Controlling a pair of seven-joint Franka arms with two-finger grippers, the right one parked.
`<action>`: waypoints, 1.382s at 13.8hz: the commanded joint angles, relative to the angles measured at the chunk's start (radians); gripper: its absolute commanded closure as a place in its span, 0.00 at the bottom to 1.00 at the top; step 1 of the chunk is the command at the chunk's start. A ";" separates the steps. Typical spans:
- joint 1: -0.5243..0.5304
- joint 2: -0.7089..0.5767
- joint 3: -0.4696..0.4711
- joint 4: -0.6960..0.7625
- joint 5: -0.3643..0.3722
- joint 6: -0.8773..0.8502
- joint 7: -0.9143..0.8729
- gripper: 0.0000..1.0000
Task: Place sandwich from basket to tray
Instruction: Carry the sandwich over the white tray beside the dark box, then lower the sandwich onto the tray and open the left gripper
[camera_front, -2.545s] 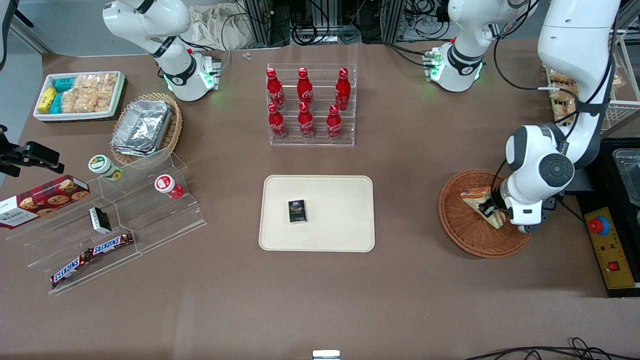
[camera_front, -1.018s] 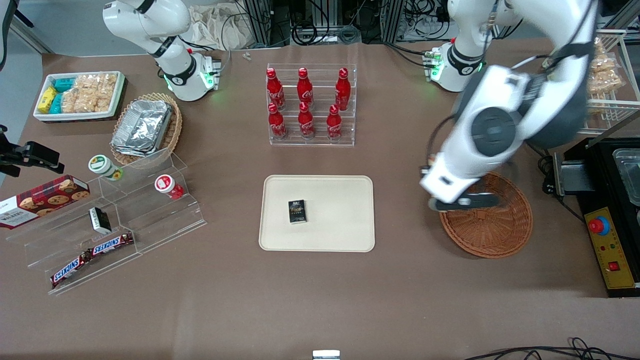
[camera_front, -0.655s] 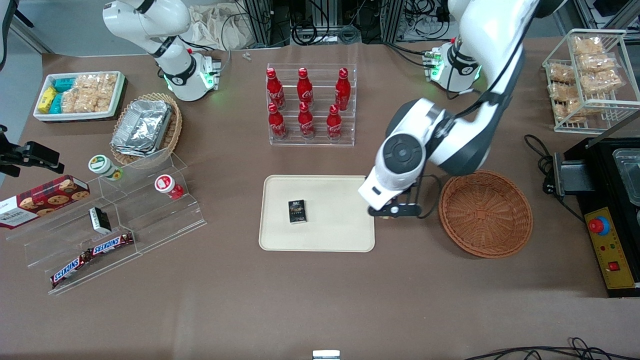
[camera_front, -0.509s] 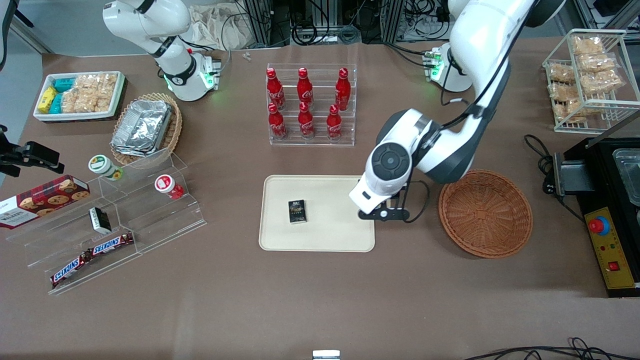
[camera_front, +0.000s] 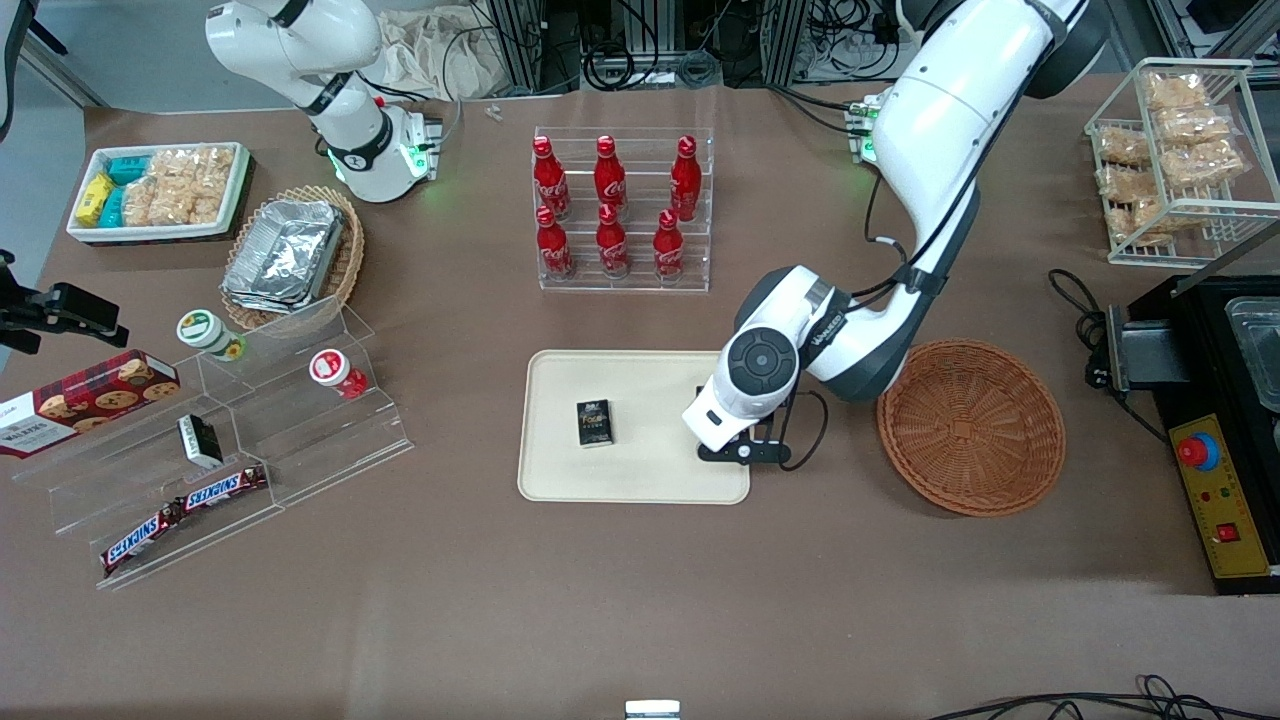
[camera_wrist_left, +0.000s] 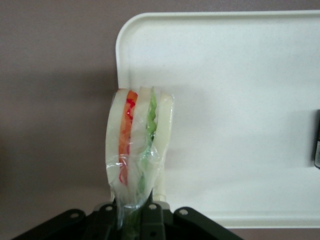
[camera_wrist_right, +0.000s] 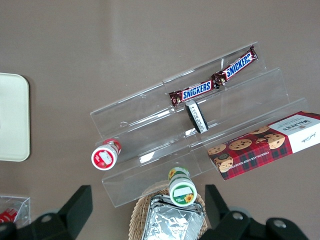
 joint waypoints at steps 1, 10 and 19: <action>-0.015 0.034 0.006 0.031 -0.002 0.017 -0.013 1.00; -0.009 0.033 -0.031 0.037 -0.003 0.052 -0.040 0.00; 0.138 -0.502 -0.030 -0.240 -0.027 -0.199 0.042 0.00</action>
